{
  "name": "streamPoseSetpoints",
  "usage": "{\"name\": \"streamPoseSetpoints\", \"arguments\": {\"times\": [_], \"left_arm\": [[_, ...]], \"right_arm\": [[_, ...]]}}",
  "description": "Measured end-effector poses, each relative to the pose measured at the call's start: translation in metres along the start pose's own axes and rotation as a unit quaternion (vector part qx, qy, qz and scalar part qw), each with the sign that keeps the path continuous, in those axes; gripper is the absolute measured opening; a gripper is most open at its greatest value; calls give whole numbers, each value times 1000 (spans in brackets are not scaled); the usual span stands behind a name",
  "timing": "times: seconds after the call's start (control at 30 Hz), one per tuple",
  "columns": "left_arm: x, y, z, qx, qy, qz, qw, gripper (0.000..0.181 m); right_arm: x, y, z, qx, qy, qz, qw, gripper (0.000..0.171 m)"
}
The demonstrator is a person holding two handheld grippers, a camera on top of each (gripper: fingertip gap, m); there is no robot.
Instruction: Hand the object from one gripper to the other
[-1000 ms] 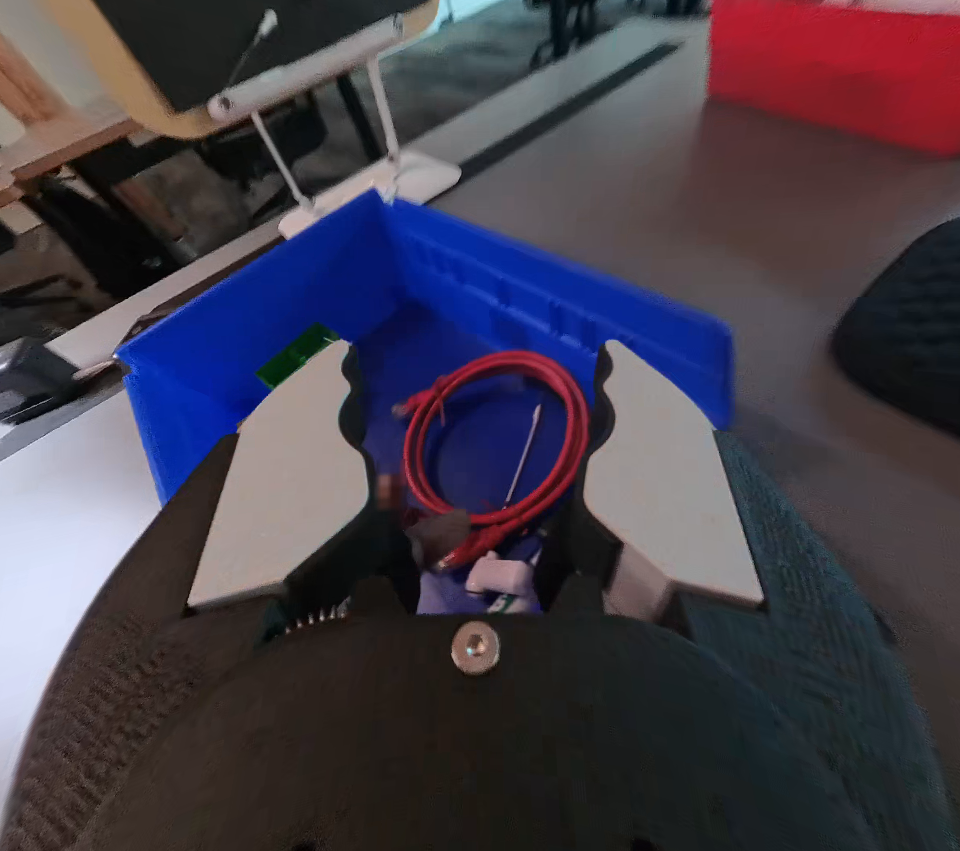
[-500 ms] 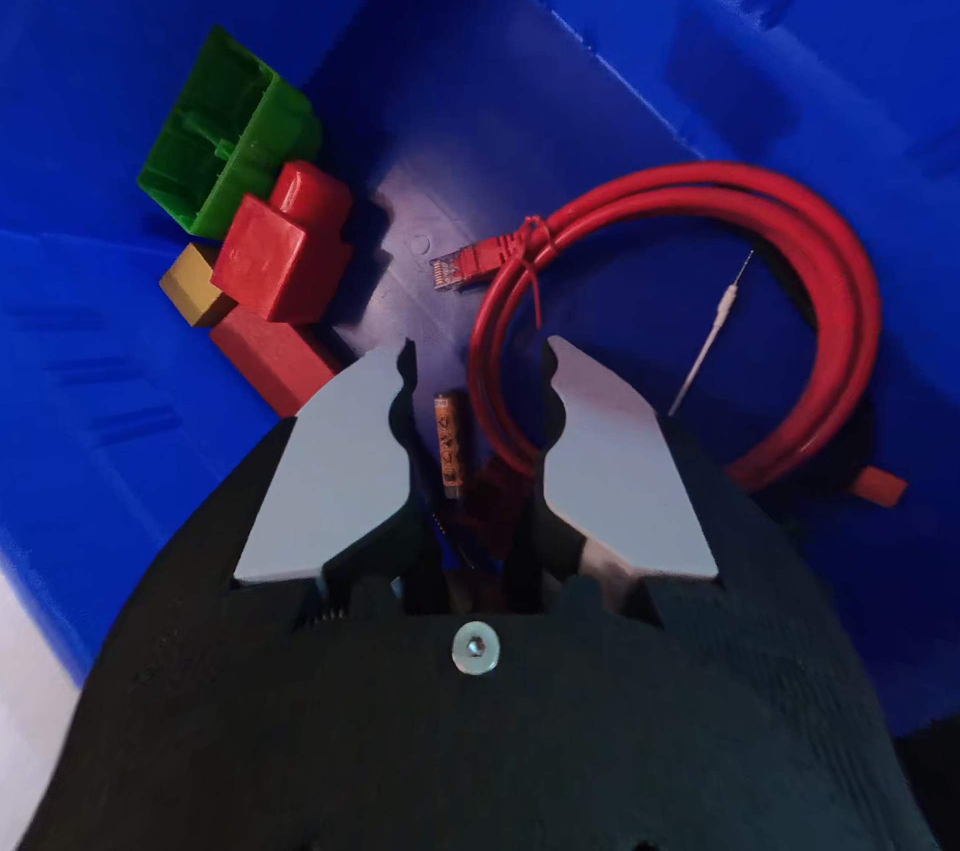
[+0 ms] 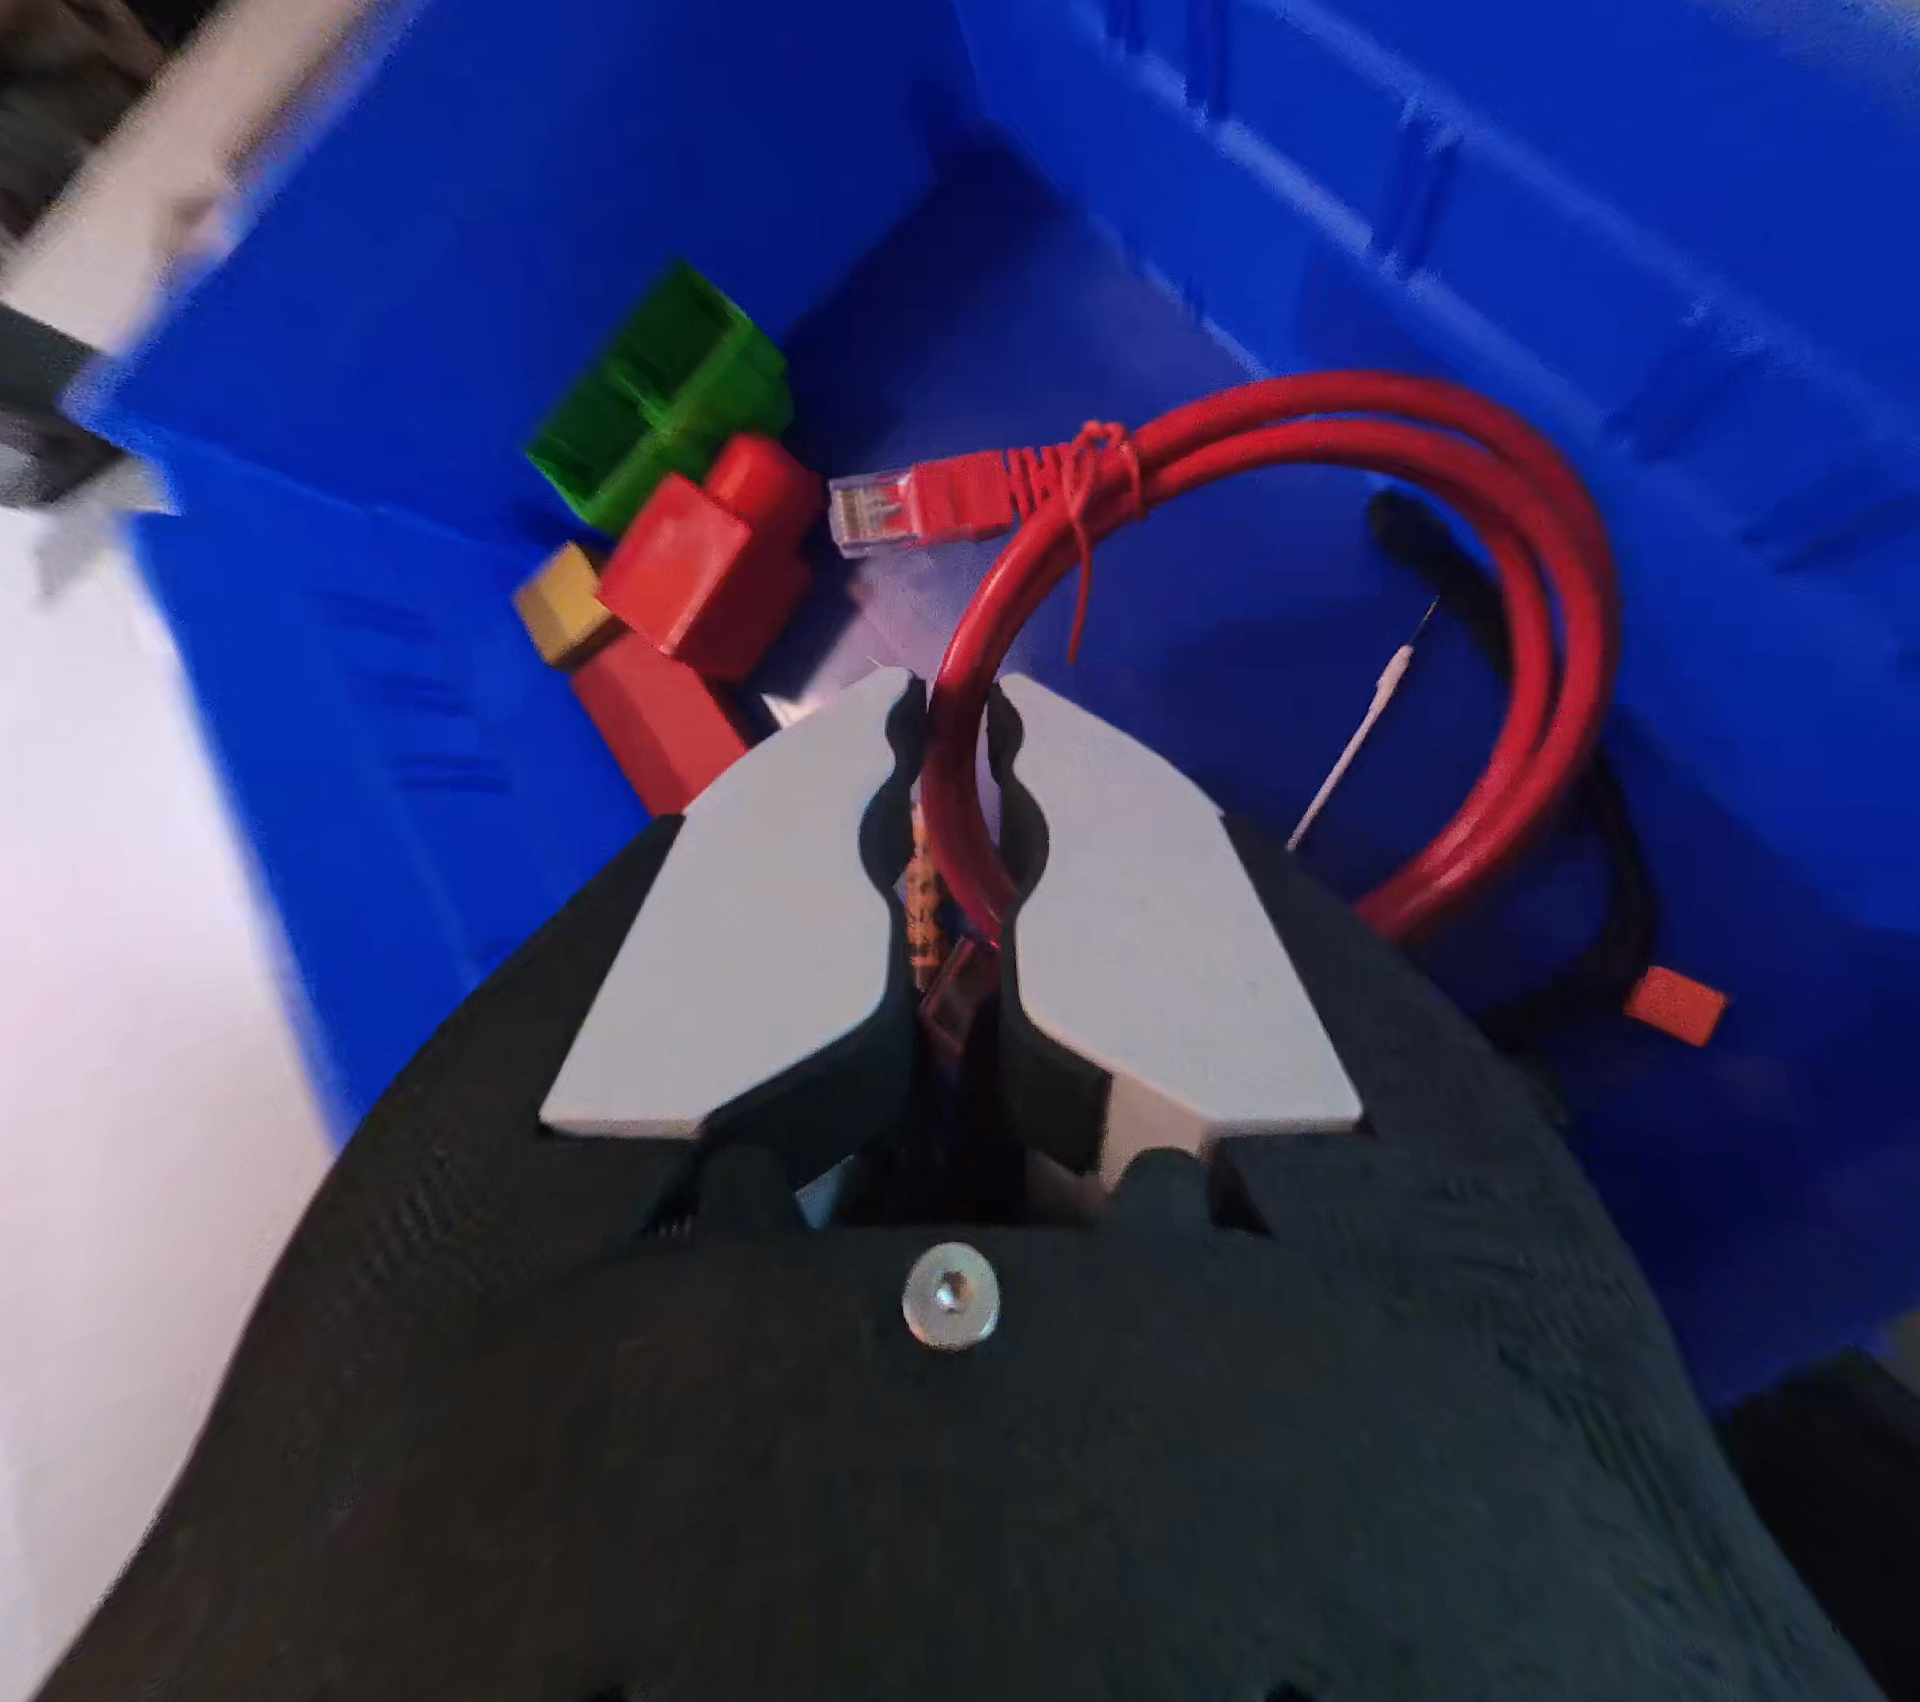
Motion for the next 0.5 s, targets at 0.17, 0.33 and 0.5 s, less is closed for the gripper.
{"name": "streamPoseSetpoints", "arguments": {"times": [0.17, 0.33, 0.5], "left_arm": [[-64, 9, 34, -2, -215, 88, 973, 9], [-130, -2, 55, -22, -389, 74, 918, 7], [-180, -47, 76, -9, -504, -72, 861, 5]], "right_arm": [[13, 21, 2, -7, 0, 48, 999, 135], [30, 52, 4, -8, -1, 119, 993, 115], [55, 87, 0, 51, -10, 216, 975, 86]]}}
Point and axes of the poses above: each gripper's, where its closed fingertips meet, x out along the fingers, z out of its top, y = z × x across the jaws, the point moved 3 cm from there along -x, back along the fingers, and after that the axes turned 1 degree about x, right-handed, at the moved point
